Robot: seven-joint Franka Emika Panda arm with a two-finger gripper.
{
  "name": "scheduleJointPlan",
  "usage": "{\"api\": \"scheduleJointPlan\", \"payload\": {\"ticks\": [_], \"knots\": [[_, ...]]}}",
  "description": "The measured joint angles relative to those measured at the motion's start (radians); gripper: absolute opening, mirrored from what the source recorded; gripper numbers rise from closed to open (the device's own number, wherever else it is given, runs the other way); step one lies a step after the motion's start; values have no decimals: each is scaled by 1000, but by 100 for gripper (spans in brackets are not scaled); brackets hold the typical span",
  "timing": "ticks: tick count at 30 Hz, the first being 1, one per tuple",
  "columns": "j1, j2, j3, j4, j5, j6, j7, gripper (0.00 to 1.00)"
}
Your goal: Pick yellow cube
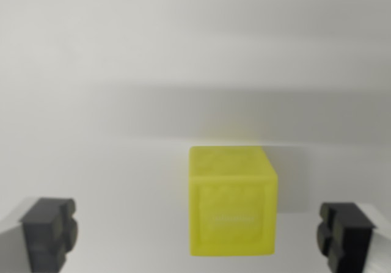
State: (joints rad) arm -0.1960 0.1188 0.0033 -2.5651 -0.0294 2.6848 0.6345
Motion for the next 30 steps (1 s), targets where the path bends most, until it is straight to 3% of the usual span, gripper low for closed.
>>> {"api": "scheduleJointPlan", "payload": {"ticks": [30], "knots": [[-60, 86, 0, -94, 16, 179, -83, 100]]}}
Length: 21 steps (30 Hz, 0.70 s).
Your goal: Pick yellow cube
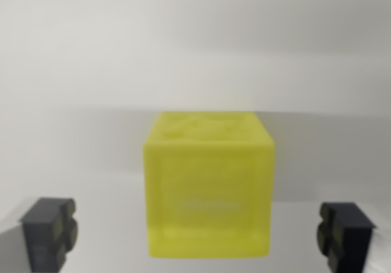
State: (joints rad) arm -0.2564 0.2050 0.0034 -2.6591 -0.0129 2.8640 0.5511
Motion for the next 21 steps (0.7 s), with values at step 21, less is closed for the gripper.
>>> {"api": "scheduleJointPlan", "payload": {"ticks": [21], "knots": [[-12, 100, 0, 3, 3, 96, -15, 100]]}}
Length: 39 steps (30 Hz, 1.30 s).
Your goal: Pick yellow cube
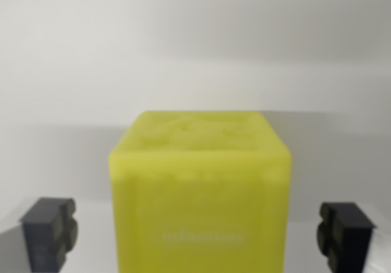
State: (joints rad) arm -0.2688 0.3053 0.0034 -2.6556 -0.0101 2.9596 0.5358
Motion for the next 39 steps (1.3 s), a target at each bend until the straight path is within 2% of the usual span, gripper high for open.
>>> {"api": "scheduleJointPlan", "payload": {"ticks": [14, 20, 21, 26, 39], "knots": [[-1, 80, 0, 22, -2, 59, 0, 100], [-2, 89, 0, 25, -2, 65, -1, 100], [-2, 89, 0, 25, -2, 65, -1, 0], [-2, 82, 0, 23, -2, 60, -1, 0], [-1, 8, 1, 3, 2, 6, -5, 0]]}}
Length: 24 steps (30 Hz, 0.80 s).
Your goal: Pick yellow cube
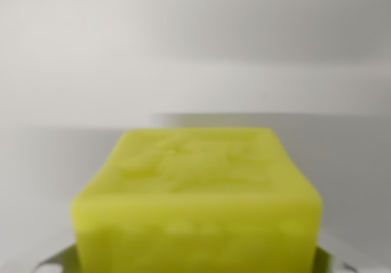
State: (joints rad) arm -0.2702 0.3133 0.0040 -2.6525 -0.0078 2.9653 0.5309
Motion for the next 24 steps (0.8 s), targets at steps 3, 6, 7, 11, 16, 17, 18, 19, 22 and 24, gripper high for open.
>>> {"api": "scheduleJointPlan", "payload": {"ticks": [3, 6, 7, 11, 16, 17, 18, 19, 22, 24], "knots": [[0, -17, 0, -4, 1, -13, -1, 0], [0, -34, 0, -8, 2, -27, -1, 0], [1, -40, 0, -9, 2, -31, -2, 0], [1, -63, 0, -14, 3, -50, -2, 0], [1, -92, 0, -19, 4, -73, -3, 0], [1, -98, 0, -20, 4, -77, -3, 0], [1, -103, 0, -21, 4, -82, -3, 0], [1, -109, 0, -22, 4, -87, -3, 0], [1, -126, 0, -25, 5, -101, -3, 0], [1, -137, 0, -26, 5, -111, -4, 0]]}}
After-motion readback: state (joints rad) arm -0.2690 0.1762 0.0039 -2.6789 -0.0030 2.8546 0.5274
